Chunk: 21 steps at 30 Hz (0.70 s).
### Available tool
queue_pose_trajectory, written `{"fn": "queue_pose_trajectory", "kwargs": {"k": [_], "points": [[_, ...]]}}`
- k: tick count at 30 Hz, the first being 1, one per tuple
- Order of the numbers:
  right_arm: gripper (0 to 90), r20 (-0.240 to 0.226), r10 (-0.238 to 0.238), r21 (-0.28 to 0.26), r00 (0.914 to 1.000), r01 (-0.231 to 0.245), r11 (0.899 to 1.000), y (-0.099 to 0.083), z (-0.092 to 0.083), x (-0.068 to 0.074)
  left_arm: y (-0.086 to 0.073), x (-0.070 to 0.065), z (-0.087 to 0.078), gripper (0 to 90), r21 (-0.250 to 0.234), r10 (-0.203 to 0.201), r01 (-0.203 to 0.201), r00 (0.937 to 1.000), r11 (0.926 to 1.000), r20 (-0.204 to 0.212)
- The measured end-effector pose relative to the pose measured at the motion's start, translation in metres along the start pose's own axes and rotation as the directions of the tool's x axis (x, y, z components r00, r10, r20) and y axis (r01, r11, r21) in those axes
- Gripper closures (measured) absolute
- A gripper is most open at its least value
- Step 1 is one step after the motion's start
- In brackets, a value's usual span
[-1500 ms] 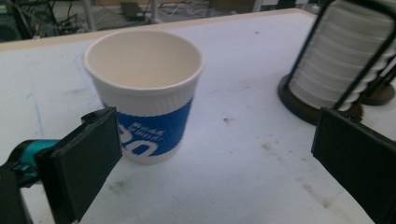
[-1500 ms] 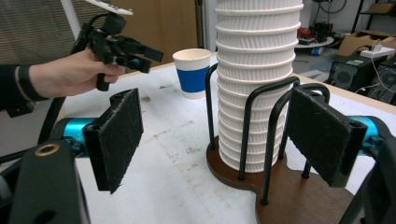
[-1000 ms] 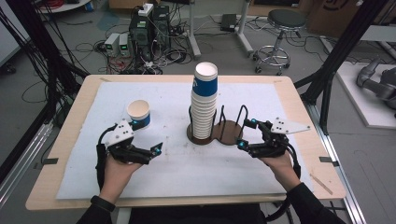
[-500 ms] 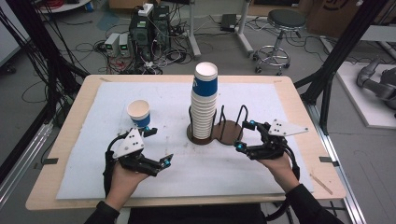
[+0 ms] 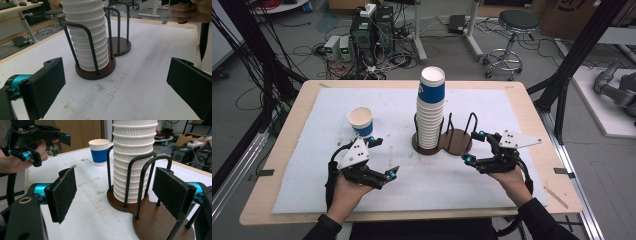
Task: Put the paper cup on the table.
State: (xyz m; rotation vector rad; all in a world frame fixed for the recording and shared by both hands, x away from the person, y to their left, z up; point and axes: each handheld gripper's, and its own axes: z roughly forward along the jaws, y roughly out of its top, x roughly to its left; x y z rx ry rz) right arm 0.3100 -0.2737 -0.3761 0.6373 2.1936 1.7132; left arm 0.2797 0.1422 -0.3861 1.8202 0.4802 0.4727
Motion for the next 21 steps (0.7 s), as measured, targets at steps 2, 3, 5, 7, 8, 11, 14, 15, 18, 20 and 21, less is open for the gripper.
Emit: {"fn": "queue_pose_trajectory", "kwargs": {"k": [2, 3, 5, 7, 8, 11, 14, 15, 18, 20, 21], "points": [[19.9, 0.002, 0.0, -0.001, 1.0, 0.0, 1.0, 0.0, 0.0003, 0.0, -0.0006, 0.0001, -0.0001, 1.8, 0.003, 0.002, -0.002, 1.0, 1.0, -0.002], [19.9, 0.002, 0.0, -0.001, 1.0, 0.0, 1.0, 0.0, 0.0003, 0.0, -0.001, 0.0001, 0.0, 1.8, 0.0, -0.003, 0.003, 1.0, 1.0, -0.005], [19.9, 0.001, 0.007, 0.001, 1.0, -0.007, 1.0, 0.0, 0.0002, 0.0, -0.0018, 0.0007, 0.0002, 1.8, 0.002, -0.004, 0.004, 1.0, 1.0, -0.009], [19.9, -0.003, 0.01, -0.001, 0.9999, -0.01, 1.0, 0.0, 0.0003, -0.0004, -0.0025, 0.0011, 0.0006, 1.8, 0.006, -0.003, 0.003, 0.9999, 1.0, -0.01], [19.9, 0.0, 0.008, -0.004, 1.0, -0.008, 1.0, 0.0, 0.0003, -0.0008, -0.0025, 0.0008, 0.001, 1.8, 0.006, -0.006, 0.006, 0.9999, 1.0, -0.01], [19.9, 0.002, 0.01, -0.007, 1.0, -0.01, 1.0, 0.0002, 0.0, -0.0004, -0.0011, -0.0003, 0.0001, 1.8, -0.003, 0.002, -0.002, 0.9999, 1.0, -0.011], [19.9, 0.002, 0.007, -0.005, 1.0, -0.007, 1.0, 0.0002, -0.0004, 0.0003, -0.0001, -0.001, -0.0007, 1.8, -0.007, 0.005, -0.005, 0.9999, 1.0, -0.011], [19.9, 0.001, 0.006, -0.005, 1.0, -0.006, 1.0, 0.0002, -0.0006, 0.0005, 0.0, -0.001, -0.0005, 1.8, -0.006, 0.007, -0.007, 0.9999, 1.0, -0.012], [19.9, -0.003, 0.004, -0.005, 1.0, -0.004, 1.0, -0.0002, -0.0003, 0.0, 0.0001, -0.0008, 0.0004, 1.8, -0.01, 0.006, -0.006, 0.9999, 0.9999, -0.013], [19.9, -0.002, 0.001, -0.01, 1.0, -0.001, 1.0, -0.0003, -0.0003, -0.0017, 0.0001, -0.0001, 0.0009, 1.8, -0.006, 0.007, -0.007, 0.9998, 1.0, -0.017], [19.9, -0.002, 0.001, -0.01, 1.0, -0.001, 1.0, -0.0003, -0.0003, -0.0017, -0.0003, 0.0, 0.0013, 1.8, -0.007, -0.001, 0.0, 0.9999, 1.0, -0.012]]}}
